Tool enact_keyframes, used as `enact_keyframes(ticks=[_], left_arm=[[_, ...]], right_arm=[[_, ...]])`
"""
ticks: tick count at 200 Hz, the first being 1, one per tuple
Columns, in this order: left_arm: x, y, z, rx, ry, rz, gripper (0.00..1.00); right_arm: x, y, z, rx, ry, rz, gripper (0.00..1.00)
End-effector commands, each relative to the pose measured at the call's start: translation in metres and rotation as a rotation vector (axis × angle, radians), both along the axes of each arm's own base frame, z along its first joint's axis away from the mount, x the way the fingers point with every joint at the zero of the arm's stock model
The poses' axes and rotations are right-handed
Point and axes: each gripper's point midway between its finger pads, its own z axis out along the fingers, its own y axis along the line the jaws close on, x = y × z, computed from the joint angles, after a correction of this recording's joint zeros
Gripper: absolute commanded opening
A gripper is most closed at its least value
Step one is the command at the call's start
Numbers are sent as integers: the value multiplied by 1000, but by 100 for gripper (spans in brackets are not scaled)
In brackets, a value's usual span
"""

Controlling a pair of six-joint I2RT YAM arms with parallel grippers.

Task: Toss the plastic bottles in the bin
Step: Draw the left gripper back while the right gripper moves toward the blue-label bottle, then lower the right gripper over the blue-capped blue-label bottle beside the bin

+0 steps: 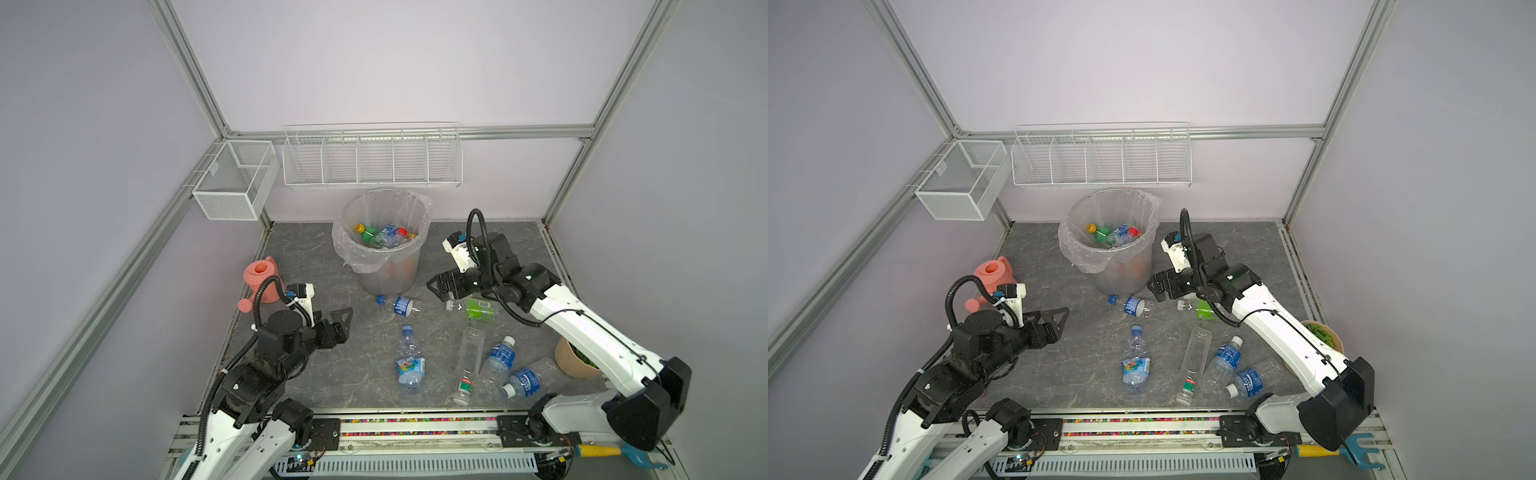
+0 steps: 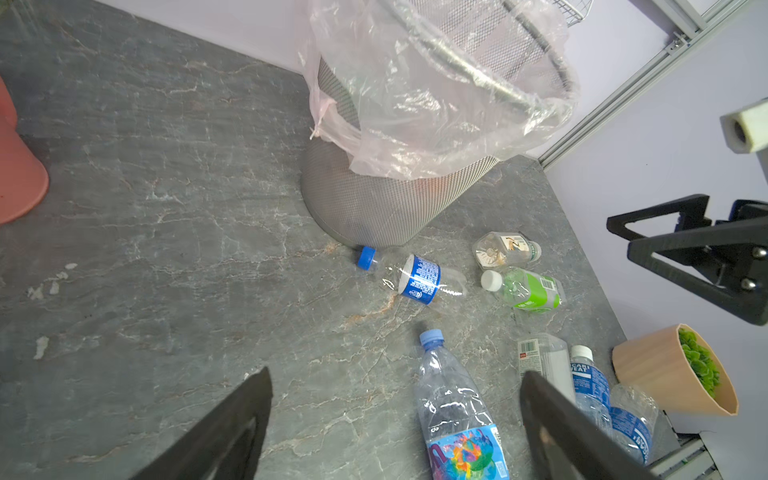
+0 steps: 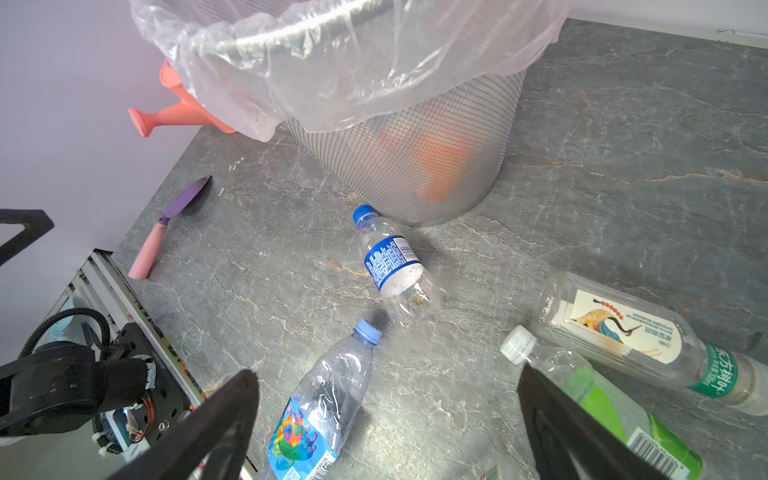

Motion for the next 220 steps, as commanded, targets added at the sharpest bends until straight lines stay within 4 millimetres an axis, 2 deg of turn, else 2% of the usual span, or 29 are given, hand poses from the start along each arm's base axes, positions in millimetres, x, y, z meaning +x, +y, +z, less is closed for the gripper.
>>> enact_keyframes(ticks=[1, 6, 17, 74, 127, 174, 220], left_arm=[[-5, -1, -9, -36, 34, 2, 92], [-6, -1, -11, -37, 40, 1, 92], [-7, -1, -16, -41, 52, 1, 92], [-13, -3, -30, -75, 82, -2, 90], [-16, -2, -33, -88, 88, -4, 90], [-19, -3, -37, -106, 99, -4, 89], [-22, -2, -37, -116, 95, -2, 89]], right_arm=[[-1, 12, -5, -35, 23, 63, 98], [1, 14, -8, -44, 30, 65, 92], [3, 20, -12, -58, 39, 76, 91], [17, 43, -45, -118, 87, 113, 92], [34, 54, -80, -199, 144, 107, 93], [48, 63, -100, -232, 168, 102, 95], [44, 72, -119, -252, 205, 129, 98]])
